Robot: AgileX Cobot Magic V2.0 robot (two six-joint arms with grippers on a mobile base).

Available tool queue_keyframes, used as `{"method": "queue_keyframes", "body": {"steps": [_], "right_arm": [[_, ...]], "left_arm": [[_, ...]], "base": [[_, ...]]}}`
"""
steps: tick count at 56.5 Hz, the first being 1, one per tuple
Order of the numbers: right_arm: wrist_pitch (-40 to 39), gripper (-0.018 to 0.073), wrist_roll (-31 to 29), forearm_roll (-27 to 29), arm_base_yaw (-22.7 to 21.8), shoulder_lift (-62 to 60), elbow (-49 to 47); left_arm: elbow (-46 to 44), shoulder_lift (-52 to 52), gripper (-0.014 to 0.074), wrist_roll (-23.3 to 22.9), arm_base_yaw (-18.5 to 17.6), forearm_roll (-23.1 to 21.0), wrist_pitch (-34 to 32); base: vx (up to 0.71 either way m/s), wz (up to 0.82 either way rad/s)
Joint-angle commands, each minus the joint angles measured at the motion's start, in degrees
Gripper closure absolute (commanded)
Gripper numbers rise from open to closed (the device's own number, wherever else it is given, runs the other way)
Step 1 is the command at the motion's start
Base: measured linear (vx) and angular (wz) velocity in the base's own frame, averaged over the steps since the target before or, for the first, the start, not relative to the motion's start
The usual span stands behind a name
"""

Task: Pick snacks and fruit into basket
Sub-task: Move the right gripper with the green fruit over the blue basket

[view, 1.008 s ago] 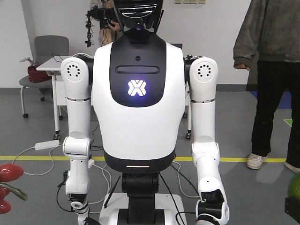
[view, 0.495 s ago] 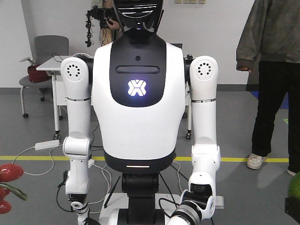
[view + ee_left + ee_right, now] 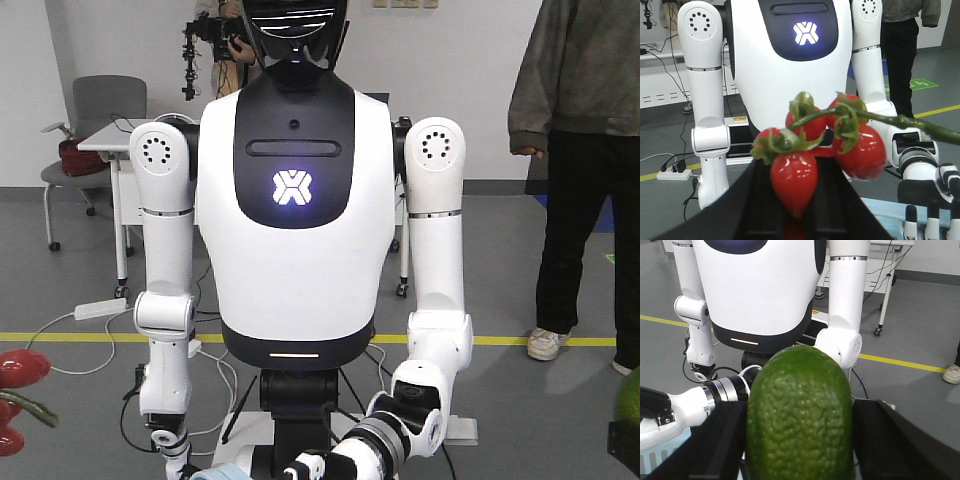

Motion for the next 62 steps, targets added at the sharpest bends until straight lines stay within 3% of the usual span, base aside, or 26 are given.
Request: {"method": "queue_keyframes", "body": {"steps": [1,44,55,62], "right_arm": [[-5.0,0.0568,-0.4,-0.8,-0.3,0.2,-1.7],[-4.5,0.0568,-0.6,-0.8,-0.3,0.2,-1.7],[-5.2,0.0568,-9.2,0.0,-0.3,0.2,-1.9],[-7.6,0.0568,-11.1,2.1,0.2,0.3,-1.9]], "left_arm": [[-1.8,0.3,0.0594,-0.4,-0.2,-0.5,-4.9],[-1.8,0.3,0.0594,-0.4,-0.2,-0.5,-4.2],[-1.8,0.3,0.0594,-0.3,-0.2,-0.5,-4.2],[-1.8,0.3,0.0594,-0.3,-0.2,-0.5,-4.2]], "base": [[0.00,0.00],[0.00,0.00],[0.00,0.00],[0.00,0.00]]}}
